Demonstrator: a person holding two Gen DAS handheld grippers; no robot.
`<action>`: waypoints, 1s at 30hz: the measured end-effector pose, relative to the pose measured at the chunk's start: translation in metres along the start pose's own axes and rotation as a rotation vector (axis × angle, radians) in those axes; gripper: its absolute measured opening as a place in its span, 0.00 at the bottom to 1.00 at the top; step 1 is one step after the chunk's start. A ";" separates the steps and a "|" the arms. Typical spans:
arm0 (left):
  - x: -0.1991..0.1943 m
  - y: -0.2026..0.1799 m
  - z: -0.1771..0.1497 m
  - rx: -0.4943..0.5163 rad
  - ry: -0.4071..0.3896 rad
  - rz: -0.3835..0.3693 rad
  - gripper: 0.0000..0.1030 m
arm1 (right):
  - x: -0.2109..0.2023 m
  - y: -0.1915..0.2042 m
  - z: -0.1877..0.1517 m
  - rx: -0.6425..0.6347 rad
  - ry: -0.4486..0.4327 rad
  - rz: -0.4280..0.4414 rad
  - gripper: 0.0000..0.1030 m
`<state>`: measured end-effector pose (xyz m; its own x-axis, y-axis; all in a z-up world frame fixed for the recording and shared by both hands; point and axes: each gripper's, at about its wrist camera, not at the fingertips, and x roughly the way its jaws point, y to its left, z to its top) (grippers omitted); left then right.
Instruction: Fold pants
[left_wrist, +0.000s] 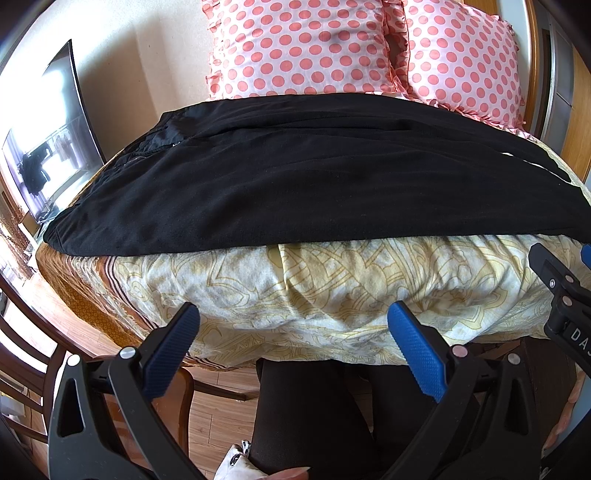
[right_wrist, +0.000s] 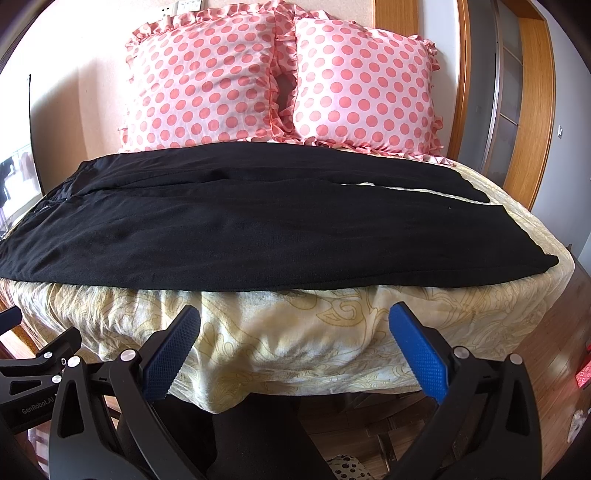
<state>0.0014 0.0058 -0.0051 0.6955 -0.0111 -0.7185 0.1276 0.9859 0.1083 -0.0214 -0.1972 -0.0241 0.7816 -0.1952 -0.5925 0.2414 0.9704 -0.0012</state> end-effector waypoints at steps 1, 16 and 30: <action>0.000 0.000 0.000 0.000 0.000 0.000 0.98 | 0.000 0.000 0.000 0.000 -0.001 -0.001 0.99; 0.002 0.000 -0.003 -0.002 0.001 -0.001 0.98 | 0.001 0.002 0.001 0.001 0.000 0.000 0.99; -0.004 0.006 0.005 -0.014 -0.045 0.013 0.98 | -0.004 -0.016 0.020 0.008 -0.109 -0.008 0.99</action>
<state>0.0024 0.0106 0.0018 0.7283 -0.0057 -0.6852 0.1089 0.9882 0.1075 -0.0170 -0.2152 -0.0054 0.8375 -0.2178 -0.5011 0.2521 0.9677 0.0008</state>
